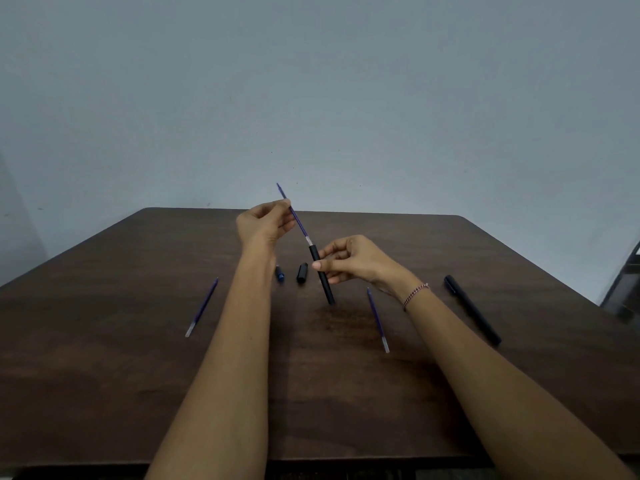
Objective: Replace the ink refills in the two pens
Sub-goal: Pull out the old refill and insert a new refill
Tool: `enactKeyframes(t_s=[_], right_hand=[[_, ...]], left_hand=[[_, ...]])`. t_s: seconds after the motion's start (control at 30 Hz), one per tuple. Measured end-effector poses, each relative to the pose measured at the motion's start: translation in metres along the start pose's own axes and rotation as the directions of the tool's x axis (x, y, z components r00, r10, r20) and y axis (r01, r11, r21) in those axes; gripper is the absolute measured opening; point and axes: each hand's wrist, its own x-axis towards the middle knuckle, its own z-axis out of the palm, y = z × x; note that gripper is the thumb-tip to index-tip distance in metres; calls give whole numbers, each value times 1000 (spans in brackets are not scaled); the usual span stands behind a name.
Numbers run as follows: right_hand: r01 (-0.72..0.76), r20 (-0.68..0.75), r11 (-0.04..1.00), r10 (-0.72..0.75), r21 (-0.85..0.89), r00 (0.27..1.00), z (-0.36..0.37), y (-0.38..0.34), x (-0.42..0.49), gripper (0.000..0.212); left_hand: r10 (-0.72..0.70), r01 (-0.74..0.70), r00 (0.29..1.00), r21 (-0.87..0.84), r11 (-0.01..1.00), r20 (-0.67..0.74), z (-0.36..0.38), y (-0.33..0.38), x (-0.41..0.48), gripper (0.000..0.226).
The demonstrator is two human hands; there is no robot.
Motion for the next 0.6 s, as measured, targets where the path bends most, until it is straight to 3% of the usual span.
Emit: enactKeyframes(t_s=[0.13,0.2,0.33,0.47,0.6], right_hand=[[-1,22,1000,1,-5,1000,1,-1,-1,20],[2,17,1000,-2,6,1000,2,-3,-2,20],[33,-32,996,-31,80,999,3,-5,-3,17],[57,-76,988,-46,141,996,5,-9,-2,17],[74,-127,981,-51,180,991,5,-10,-3,17]], left_hand=[[50,-73,975,-99,992,-217,-3,5,4,8],[90,-114,956,-71,991,-280,-7,11,6,12],[202,-97,918,301,949,-341,-32,38,25,6],[100,42,980,665,746,-174,-64,73,37,14],[-114,190,982,832,521,-153,-87,75,30,22]])
